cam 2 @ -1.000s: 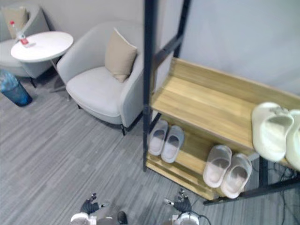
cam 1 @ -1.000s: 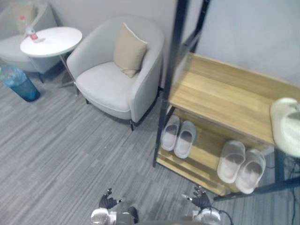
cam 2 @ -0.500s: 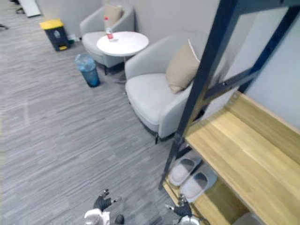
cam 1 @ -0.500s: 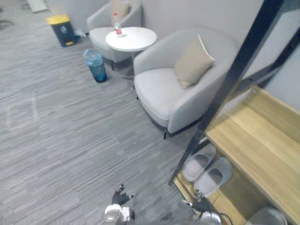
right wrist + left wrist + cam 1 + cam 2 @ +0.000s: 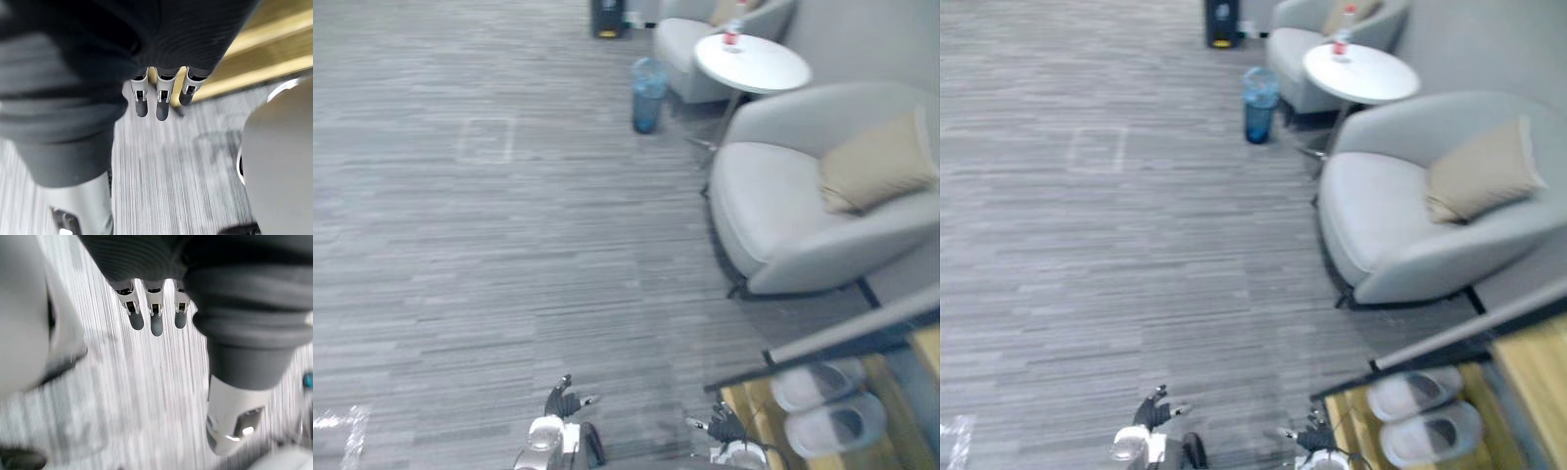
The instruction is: Organize the slippers on the shoe rack
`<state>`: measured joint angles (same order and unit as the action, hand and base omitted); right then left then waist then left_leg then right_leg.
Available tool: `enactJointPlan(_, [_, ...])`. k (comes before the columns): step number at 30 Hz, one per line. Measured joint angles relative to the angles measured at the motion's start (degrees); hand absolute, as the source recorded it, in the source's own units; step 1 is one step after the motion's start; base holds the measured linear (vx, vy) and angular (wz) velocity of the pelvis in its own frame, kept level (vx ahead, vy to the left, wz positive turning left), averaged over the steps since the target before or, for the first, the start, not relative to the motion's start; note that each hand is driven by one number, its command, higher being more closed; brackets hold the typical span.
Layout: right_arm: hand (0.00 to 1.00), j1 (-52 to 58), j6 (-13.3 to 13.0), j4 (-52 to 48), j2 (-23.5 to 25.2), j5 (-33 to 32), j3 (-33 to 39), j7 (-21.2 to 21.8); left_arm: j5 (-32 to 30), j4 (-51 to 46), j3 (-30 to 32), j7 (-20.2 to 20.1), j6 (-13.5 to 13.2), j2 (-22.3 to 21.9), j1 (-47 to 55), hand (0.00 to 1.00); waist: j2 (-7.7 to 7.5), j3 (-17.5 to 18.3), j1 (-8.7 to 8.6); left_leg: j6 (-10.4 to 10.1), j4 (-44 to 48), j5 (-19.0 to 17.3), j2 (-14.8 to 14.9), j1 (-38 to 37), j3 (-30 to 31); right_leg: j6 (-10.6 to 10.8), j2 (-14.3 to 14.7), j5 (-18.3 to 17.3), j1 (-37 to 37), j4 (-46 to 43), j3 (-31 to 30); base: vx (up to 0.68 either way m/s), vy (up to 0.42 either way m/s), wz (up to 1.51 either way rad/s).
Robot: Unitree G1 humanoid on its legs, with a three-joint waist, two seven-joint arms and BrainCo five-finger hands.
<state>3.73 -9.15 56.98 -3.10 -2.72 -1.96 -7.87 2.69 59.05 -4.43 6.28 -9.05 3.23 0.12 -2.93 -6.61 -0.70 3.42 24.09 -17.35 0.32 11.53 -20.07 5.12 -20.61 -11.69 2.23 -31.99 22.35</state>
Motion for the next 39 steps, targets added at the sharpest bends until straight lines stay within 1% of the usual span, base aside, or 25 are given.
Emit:
enactJointPlan(1, [0.0,-0.21,0.0,0.01,-0.43,0.01,0.02,0.01,0.03,0.11,-0.25,0.0,0.01,0.18,0.02,0.0,0.27,-0.18,-0.21,0.22,-0.08,-0.15,-0.27,-0.6,0.42,-0.67,-0.37,0.74,0.82,-3.01,-0.97,0.35,0.365,0.84])
enactJointPlan(2, [0.0,-0.39,-0.07,-0.3,-0.91,0.09,0.02,0.0,0.29,0.21,-0.6,0.07,0.63,0.98,-0.03,0.0,1.14,-1.06,-0.51,0.69,-1.92,-0.51,-1.49,-3.86,2.67,-2.39,0.68,-0.48,4.05,-13.14,-5.08,0.36,0.247,0.76])
enactJointPlan(4, [0.0,-0.2,0.08,-1.82,-1.2,0.12,-0.05,-0.01,0.4,0.22,-0.59,0.1,0.84,1.26,0.56,0.0,1.58,-1.46,-0.42,0.89,-6.4,-0.17,-2.37,-9.09,5.58,-0.94,6.65,-4.04,8.4,-18.3,-9.35,0.42,0.198,0.76])
enactJointPlan(9, [0.0,-0.92,-0.78,-2.41,-1.58,-0.81,0.34,0.18,1.04,1.27,-0.44,0.01,0.87,0.82,0.1,0.0,2.25,-2.45,-1.25,0.45,-14.97,0.43,-3.34,-17.47,11.46,-2.07,15.03,-5.02,17.97,-3.83,-9.91,0.42,0.047,0.69])
enactJointPlan(10, [0.0,-1.73,-1.05,-2.4,-1.32,-1.95,0.72,0.23,1.09,1.27,0.15,-0.05,0.87,0.47,0.02,0.0,2.31,-2.64,-2.61,-0.19,-17.19,0.07,-3.26,-20.05,14.76,-2.3,18.14,-0.75,19.95,4.77,-13.59,0.4,-0.036,0.88])
enactJointPlan(11, [0.0,-1.81,-1.11,-2.4,-1.17,-1.97,0.74,0.24,1.12,1.26,0.35,-0.1,0.84,0.36,0.01,0.0,2.2,-2.72,-2.69,-0.57,-17.45,-0.14,-3.28,-20.72,15.48,-2.56,18.51,0.56,20.08,6.54,-14.39,0.62,-0.084,1.23])
enactJointPlan(12, [0.0,-1.79,-1.06,-2.3,-0.71,-1.94,1.04,0.22,1.1,1.3,1.18,-0.3,0.83,-0.05,0.43,0.0,1.69,-2.87,-2.9,-2.02,-17.48,-1.0,-3.36,-22.7,17.98,-5.08,19.46,7.51,20.05,8.58,-16.84,0.58,-0.135,0.98])
enactJointPlan(13, [0.0,-1.87,-0.92,-2.34,-1.01,-1.86,1.25,0.25,0.94,1.16,2.75,-0.35,0.73,-1.5,0.8,0.0,2.9,-1.91,-2.34,-2.63,-16.56,-1.15,-1.57,-23.61,19.49,-6.52,19.28,5.48,19.45,6.08,-15.15,0.71,-0.182,1.1])
enactJointPlan(15, [0.0,-1.97,-0.8,-2.48,-1.16,-1.84,1.33,0.32,0.92,1.0,4.08,-0.35,0.6,-2.45,0.75,0.0,3.54,-1.97,-2.04,-3.52,-12.57,-0.63,-1.04,-22.12,20.06,-6.88,18.69,2.75,18.1,5.41,-13.44,0.59,-0.174,0.73])
enactJointPlan(16, [0.0,-2.12,-0.54,-2.73,-1.63,-1.9,1.25,0.48,0.91,1.03,5.66,-0.45,0.73,-3.55,1.14,0.0,4.46,-2.63,-2.49,-4.05,-1.38,-0.28,0.13,-18.32,19.37,-7.2,18.63,0.97,14.7,6.49,-11.54,0.57,-0.159,0.85])
enactJointPlan(17, [0.0,-1.55,-0.28,-3.77,-1.87,-1.92,1.05,0.4,0.94,-0.19,7.67,-0.39,0.74,-4.37,1.08,0.0,5.01,-3.33,-2.26,-9.36,18.37,4.45,2.45,-10.63,17.75,-7.46,18.86,-0.16,9.19,9.44,-10.17,0.55,-0.132,0.78])
enactJointPlan(18, [0.0,-1.42,-0.22,-4.0,-1.78,-1.94,0.94,0.36,0.94,-0.63,7.97,-0.39,0.71,-4.41,1.08,0.0,4.86,-3.59,-2.09,-9.67,21.88,4.98,3.23,-9.0,16.9,-7.73,18.95,-0.46,8.03,10.03,-10.14,0.53,-0.098,0.48])
enactJointPlan(19, [0.0,-1.47,0.16,-4.44,-0.95,-2.01,-0.07,0.11,0.92,-2.54,8.91,-0.4,0.58,-4.24,1.0,0.0,4.24,-4.56,-0.98,-8.39,32.92,3.76,7.45,-4.18,11.79,-8.24,19.18,-1.18,2.11,12.73,-9.95,0.5,-0.081,0.19])
enactJointPlan(20, [0.0,-1.4,0.15,-4.45,-0.21,-2.0,-1.19,0.03,0.93,-3.73,9.49,-0.41,0.54,-4.29,0.81,0.0,3.48,-4.77,-0.15,-7.49,35.19,2.74,10.12,-0.45,8.44,-8.17,18.65,-1.25,-2.34,15.99,-9.66,0.49,-0.075,0.17])
enactJointPlan(22, [0.0,-1.58,0.25,-4.65,0.96,-2.02,-1.6,-0.26,0.98,-5.56,9.57,-0.34,0.47,-4.36,0.64,0.0,2.57,-4.61,0.91,-6.85,32.47,1.87,12.81,5.82,4.92,-6.73,17.46,-2.1,-7.52,20.75,-8.43,0.48,-0.026,0.23])
enactJointPlan(24, [0.0,-1.56,0.52,-4.72,0.97,-2.04,-1.85,-0.34,0.98,-6.39,9.57,-0.24,0.37,-4.84,0.44,0.0,3.23,-4.57,1.13,-6.61,24.68,2.01,14.1,9.76,2.69,-5.16,16.88,-3.01,-10.71,22.92,-7.14,0.48,0.077,0.26])
enactJointPlan(26, [0.0,-1.41,0.88,-4.67,0.97,-2.04,-2.11,-0.63,1.08,-6.77,9.57,-0.15,-0.12,-4.94,0.53,0.0,3.58,-4.48,1.8,-5.06,8.72,5.32,12.72,11.7,1.91,-2.77,15.27,-5.08,-14.69,24.48,-6.42,0.5,0.227,0.16])
enactJointPlan(27, [0.0,-1.59,0.88,-4.5,0.81,-1.99,-2.44,-0.82,1.32,-7.04,9.59,-0.01,-0.28,-4.79,0.48,0.0,3.4,-4.45,2.41,-4.71,4.3,11.92,11.22,11.5,2.9,-1.77,14.64,-6.25,-15.97,24.82,-6.86,0.53,0.253,0.27])
enactJointPlan(28, [0.0,-1.61,1.05,-4.25,1.27,-1.87,-3.14,-0.98,1.41,-6.99,9.5,0.13,-0.27,-3.96,0.06,0.0,0.97,-2.9,2.31,-3.77,2.54,10.38,6.9,10.94,2.72,-3.13,12.02,-5.48,-15.96,24.93,-8.14,0.53,0.247,0.37])
enactJointPlan(29, [0.0,-1.62,0.94,-3.83,1.37,-1.86,-3.16,-0.97,1.42,-6.62,9.46,0.23,-0.4,-3.77,-0.08,0.0,0.63,-2.68,2.11,-3.24,2.65,10.06,6.26,11.1,3.12,-3.53,11.6,-4.38,-15.37,24.21,-8.88,0.55,0.254,0.53])
enactJointPlan(31, [0.0,-2.09,1.11,-2.67,1.58,-1.77,-2.47,-1.0,1.67,-5.5,9.55,0.81,-0.26,-2.82,-0.18,0.0,-0.51,-2.27,2.19,-0.69,4.93,7.72,4.46,9.81,3.22,-0.76,9.45,-0.68,-13.03,14.67,-13.97,0.56,0.291,0.43])
enactJointPlan(33, [0.0,-1.81,1.15,-2.27,1.61,-1.74,-1.59,-1.0,2.06,-4.51,9.49,1.25,-0.16,-2.53,-0.12,0.0,-1.03,-2.32,2.17,-0.96,3.8,3.8,2.67,4.57,3.28,0.27,7.94,3.75,-9.08,0.12,-17.29,0.54,0.235,0.16])
enactJointPlan(34, [0.0,-1.28,1.16,-2.1,2.03,-1.74,-0.92,-0.99,2.06,-2.28,9.03,1.3,0.0,-1.88,-0.08,0.0,-1.3,-2.36,1.65,-0.6,1.87,1.58,1.16,-0.61,3.27,0.95,6.43,11.96,-2.94,-16.42,-20.08,0.51,0.169,0.1])
enactJointPlan(36, [0.0,-0.99,0.84,-3.04,1.75,-1.74,-0.94,-0.88,2.07,-1.91,8.58,1.37,0.8,-1.69,0.2,0.0,-1.2,-2.44,0.68,-0.49,-0.87,-0.11,0.36,-7.3,3.33,-1.14,5.73,9.01,5.07,-31.69,-20.87,0.54,0.082,-0.03])
enactJointPlan(39, [0.0,-0.55,0.61,-5.64,0.99,-1.74,-0.51,-0.74,2.07,-0.98,7.79,1.3,1.18,-2.35,0.51,0.0,0.34,-3.04,0.12,-1.43,-7.92,-1.04,1.18,-16.72,3.49,-2.54,8.88,2.39,14.83,-33.76,-18.17,0.54,0.009,-0.08])
